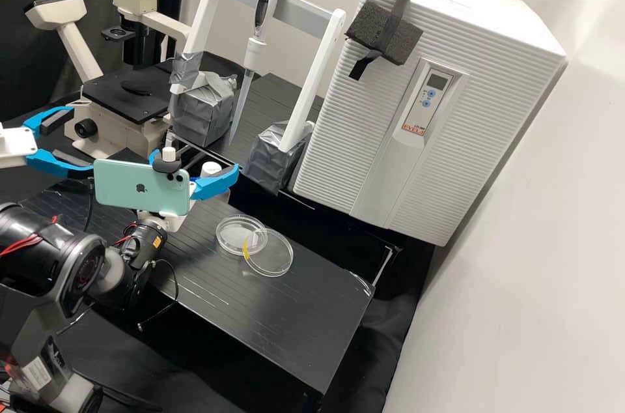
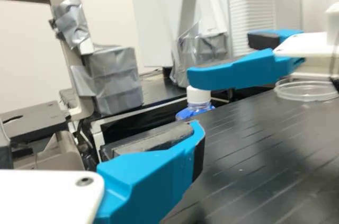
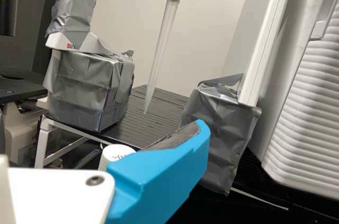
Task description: Close the bottle
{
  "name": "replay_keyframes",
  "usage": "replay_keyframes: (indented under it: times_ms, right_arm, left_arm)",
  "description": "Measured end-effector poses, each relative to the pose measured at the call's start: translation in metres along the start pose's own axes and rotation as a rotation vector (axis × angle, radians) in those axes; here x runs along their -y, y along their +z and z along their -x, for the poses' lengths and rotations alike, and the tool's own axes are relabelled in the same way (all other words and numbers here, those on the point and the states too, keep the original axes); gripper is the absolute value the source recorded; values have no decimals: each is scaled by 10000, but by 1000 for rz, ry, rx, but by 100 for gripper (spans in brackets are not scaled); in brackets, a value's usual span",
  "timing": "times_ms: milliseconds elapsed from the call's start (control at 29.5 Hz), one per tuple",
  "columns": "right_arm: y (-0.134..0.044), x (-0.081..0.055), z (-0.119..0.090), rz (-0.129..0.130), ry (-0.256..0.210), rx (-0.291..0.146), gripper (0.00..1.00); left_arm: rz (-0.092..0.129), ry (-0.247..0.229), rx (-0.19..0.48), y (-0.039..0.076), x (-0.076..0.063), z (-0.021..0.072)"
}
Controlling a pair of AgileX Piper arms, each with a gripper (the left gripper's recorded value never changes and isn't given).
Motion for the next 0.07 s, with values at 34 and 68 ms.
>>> replay_keyframes:
  times_ms: [34,68]
  right_arm:
    - [0,0,0,0,0,0,100]
    - [0,0,0,0,0,0,100]
  left_arm:
    - [1,0,8,7,-3,18]
    - [5,3,16,16,-11,23]
